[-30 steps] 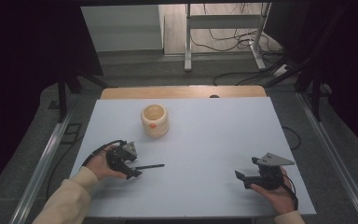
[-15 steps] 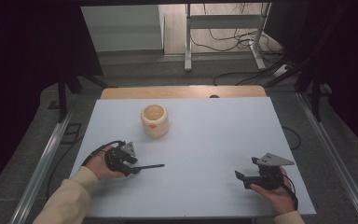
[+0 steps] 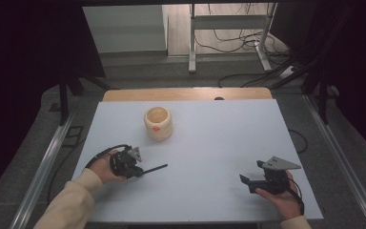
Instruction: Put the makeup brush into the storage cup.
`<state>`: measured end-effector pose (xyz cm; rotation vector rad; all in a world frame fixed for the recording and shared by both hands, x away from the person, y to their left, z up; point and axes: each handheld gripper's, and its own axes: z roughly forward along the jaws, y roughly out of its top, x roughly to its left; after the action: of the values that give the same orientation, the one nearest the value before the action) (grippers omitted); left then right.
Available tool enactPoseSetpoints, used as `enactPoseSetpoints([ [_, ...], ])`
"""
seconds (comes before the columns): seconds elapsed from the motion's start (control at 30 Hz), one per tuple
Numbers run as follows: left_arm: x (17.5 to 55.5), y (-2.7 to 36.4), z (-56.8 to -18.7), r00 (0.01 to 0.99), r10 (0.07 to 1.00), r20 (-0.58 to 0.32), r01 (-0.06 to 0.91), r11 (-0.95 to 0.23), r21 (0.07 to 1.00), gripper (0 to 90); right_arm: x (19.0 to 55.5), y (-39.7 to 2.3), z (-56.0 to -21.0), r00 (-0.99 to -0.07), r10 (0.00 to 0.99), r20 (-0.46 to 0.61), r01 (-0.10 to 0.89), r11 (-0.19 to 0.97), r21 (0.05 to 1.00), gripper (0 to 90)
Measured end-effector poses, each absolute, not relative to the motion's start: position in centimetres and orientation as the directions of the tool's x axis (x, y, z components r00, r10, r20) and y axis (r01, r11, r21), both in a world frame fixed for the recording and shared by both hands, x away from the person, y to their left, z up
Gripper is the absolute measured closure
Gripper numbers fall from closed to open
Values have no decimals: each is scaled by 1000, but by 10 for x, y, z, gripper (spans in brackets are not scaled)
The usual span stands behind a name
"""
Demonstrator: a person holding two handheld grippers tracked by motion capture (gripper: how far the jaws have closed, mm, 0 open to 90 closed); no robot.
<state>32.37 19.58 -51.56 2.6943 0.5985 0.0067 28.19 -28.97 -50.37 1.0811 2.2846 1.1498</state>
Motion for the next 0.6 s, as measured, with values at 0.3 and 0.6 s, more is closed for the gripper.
enactPoseSetpoints([
  [0.3,324,198,-515,908,410,-88,412,-833,370,837,281,-291,-503,-637,771,16,470,372,801,126],
  [0.6,321,201,-501,908,411,-83,405,-808,428,838,281,-291,-502,-636,771,12,466,372,803,127],
])
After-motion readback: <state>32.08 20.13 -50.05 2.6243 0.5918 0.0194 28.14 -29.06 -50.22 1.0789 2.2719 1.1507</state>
